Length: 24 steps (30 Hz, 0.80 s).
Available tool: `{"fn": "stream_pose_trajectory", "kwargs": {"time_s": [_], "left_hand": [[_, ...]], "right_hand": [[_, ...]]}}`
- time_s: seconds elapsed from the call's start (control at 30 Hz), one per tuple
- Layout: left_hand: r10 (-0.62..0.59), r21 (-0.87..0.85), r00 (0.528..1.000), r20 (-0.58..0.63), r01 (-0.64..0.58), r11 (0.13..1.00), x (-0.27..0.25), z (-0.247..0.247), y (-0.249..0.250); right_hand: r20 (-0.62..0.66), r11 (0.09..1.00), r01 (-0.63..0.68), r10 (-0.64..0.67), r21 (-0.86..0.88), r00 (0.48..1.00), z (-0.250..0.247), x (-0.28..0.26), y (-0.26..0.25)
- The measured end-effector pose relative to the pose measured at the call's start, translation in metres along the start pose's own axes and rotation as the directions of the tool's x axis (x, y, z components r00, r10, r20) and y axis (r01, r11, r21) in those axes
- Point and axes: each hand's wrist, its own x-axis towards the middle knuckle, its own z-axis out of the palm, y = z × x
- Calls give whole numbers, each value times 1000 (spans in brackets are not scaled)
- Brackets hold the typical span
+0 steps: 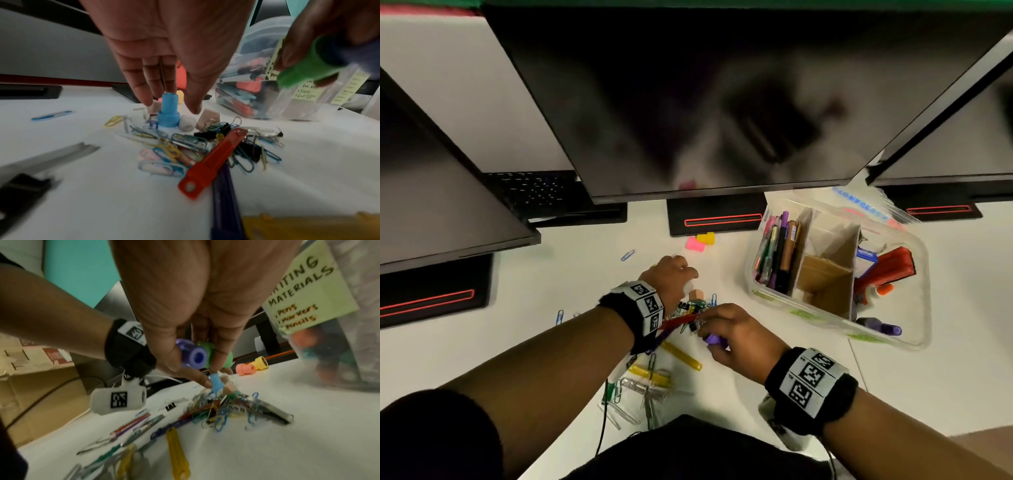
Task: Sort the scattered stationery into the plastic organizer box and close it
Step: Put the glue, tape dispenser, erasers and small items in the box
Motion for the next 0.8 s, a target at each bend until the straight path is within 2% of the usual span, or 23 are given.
{"fn": "stream_pose_trajectory", "kwargs": {"time_s": [0.1,0.27,0.4,0.47,0.6,0.7,0.8], "left_hand": [[24,51,999,27,-25,998,11,5,4],[22,120,993,115,-36,992,19,6,3],[52,157,985,162,-78,985,20,4,1],[43,167,991,125,-64,984,20,4,4],[34,199,994,100,-54,979,17,9,8],[46,230,995,92,-67,971,14,8,8],[62,214,996,71,-76,974,11,5,11]], "right_hand": [[-70,999,-30,32,35,997,-7,-4,1],[-97,992,-96,104,87,990,-30,-8,-4],[-205,986,-100,127,135,970,-58,-10,-2],[-298,974,-126,178,186,938,-73,-14,2],[-473,950,-249,310,187,825,-99,-29,21],[-428,862,-458,505,215,749,-107,-38,35],[-290,780,-601,624,173,726,-106,-43,43]]}}
